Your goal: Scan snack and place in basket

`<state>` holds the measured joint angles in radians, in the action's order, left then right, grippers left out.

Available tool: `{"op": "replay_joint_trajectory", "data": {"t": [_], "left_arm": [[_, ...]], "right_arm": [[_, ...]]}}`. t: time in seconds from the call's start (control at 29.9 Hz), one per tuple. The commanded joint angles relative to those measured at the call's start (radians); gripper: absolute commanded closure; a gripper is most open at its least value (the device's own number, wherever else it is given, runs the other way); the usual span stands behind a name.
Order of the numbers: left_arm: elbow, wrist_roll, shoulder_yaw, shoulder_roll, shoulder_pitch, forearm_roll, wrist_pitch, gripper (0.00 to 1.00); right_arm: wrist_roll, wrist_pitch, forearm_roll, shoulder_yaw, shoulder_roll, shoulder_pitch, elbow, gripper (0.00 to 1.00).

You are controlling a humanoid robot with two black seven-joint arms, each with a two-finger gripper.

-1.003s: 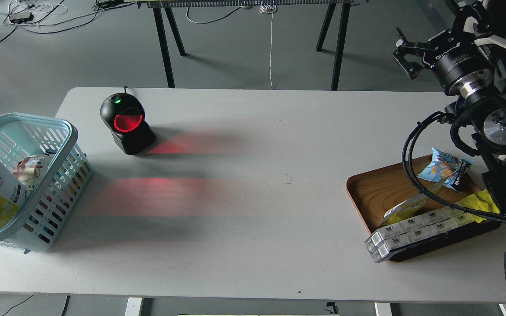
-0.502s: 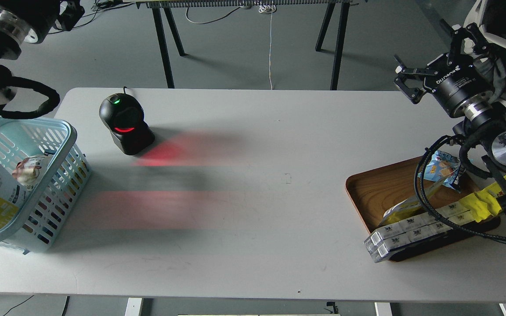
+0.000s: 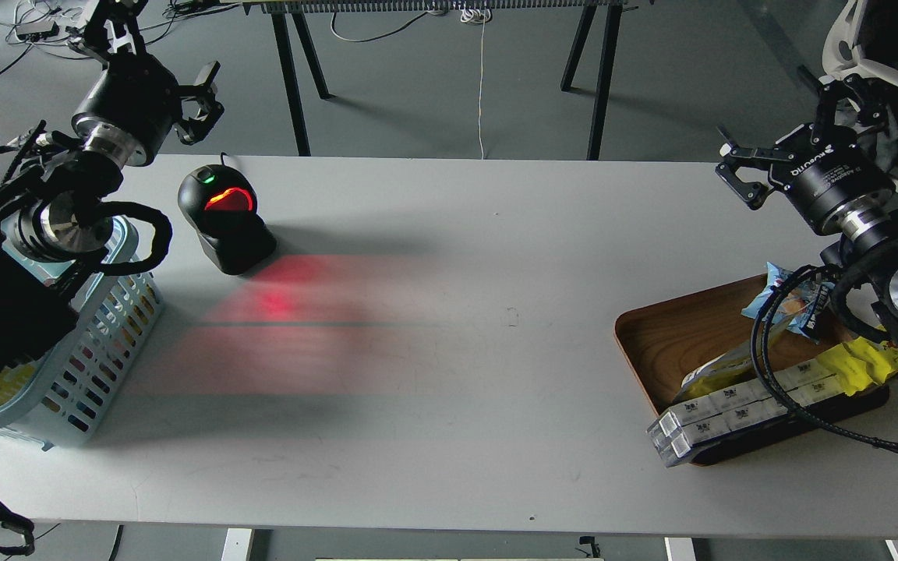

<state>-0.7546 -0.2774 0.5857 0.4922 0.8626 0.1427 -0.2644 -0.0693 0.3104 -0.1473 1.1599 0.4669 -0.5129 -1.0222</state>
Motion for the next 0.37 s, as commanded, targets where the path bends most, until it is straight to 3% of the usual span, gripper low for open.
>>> {"op": "replay_joint_trajectory", "data": {"t": [0.0,0.1,0.33], "left_arm": [[0.020,0.021,0.016,-0.009,-0.017,0.041,0.005,0.00],[0.052,0.066,0.023,-0.017,-0.019,0.075,0.007,0.00],[0.096,0.061,0.033,-0.052,-0.013,0.072,-0.004,0.00]], "right_arm": [[0.000,-0.004,0.000,0.000,-0.004,0.005,0.001,0.01],[-0.001,-0.004,0.000,-0.002,-0.004,0.005,0.001,0.01],[-0.001,-0.005,0.000,-0.003,-0.007,0.007,-0.001,0.01]]}}
